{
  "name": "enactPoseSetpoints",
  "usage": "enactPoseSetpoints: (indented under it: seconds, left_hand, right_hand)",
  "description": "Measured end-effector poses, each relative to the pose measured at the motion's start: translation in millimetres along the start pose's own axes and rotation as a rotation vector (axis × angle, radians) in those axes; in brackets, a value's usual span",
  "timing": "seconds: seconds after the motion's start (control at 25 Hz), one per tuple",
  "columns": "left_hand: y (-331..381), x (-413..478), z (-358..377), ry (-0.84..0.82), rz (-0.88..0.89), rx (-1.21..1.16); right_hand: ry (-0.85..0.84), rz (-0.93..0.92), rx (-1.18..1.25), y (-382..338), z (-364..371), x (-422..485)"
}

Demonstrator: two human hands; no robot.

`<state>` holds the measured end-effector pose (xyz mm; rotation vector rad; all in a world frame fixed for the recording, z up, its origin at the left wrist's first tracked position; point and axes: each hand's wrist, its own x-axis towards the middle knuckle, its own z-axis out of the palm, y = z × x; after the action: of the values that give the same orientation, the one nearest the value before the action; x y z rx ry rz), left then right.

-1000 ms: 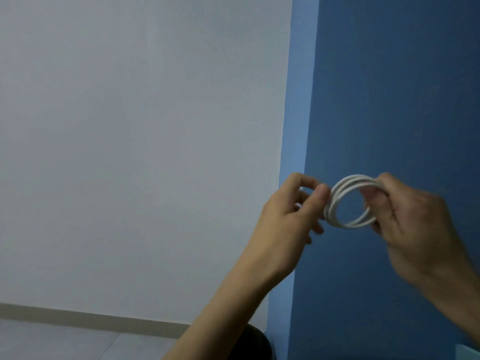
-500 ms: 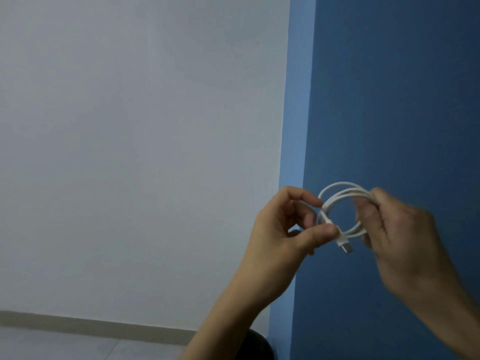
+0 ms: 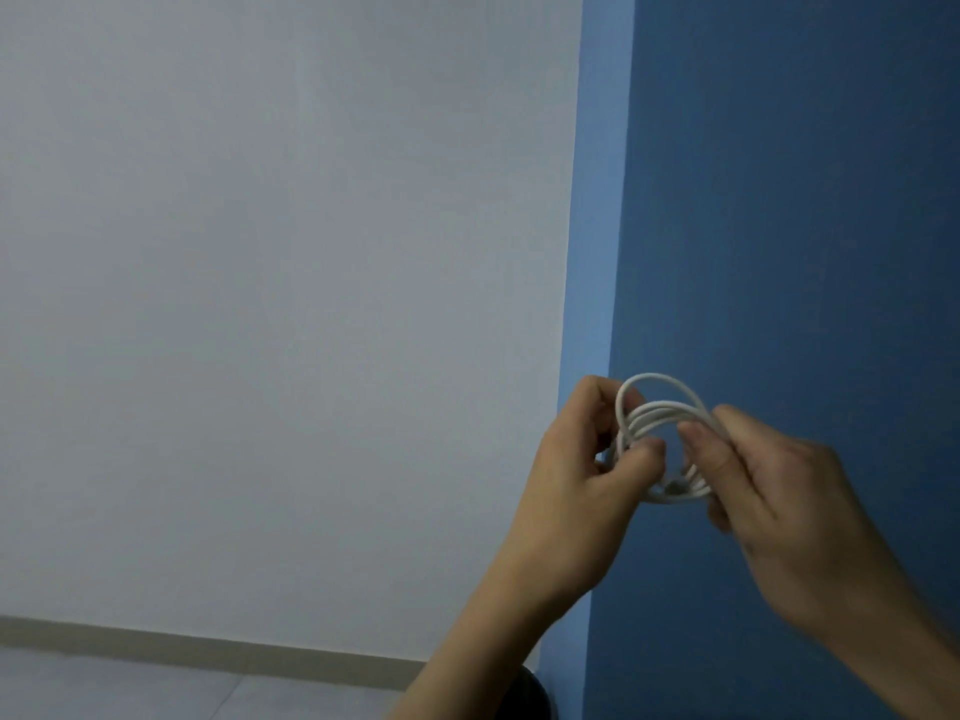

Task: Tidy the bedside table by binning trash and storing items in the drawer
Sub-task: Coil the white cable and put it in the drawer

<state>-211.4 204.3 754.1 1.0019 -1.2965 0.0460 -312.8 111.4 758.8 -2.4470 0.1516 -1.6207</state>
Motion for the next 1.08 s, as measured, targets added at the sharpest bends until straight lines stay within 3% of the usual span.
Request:
enactPoseSetpoints:
  seconds: [0.2, 0.48, 0.64, 0.88, 1.08]
  left_hand:
    - [-1.8, 1.4, -6.1, -0.043, -0.003, 0.077]
    - [-3.8, 3.9, -1.2, -0.011, -0.065, -0.112]
    - [-5.7, 1.8, -0.6, 0.001, -0.029, -0.075]
    - [-5.1, -3.1, 1.7, 0.041, -0.07, -0.111]
    - [1.0, -7.1, 0.6, -0.083, -0.083, -0.225]
  right_hand:
    - [-0.029, 0.016, -0.021, 1.0, -3.3, -0.4]
    - [-0.09, 0.119, 0.196, -2.1, 0.6, -4.1]
    - [-0.131, 0.157, 0.356, -1.5, 0.5, -5.4]
    - [-0.363, 0.266, 0.616, -6.4, -7.6, 0.3]
    - [-0.21, 0.32, 0.533, 2.5, -2.0, -3.7]
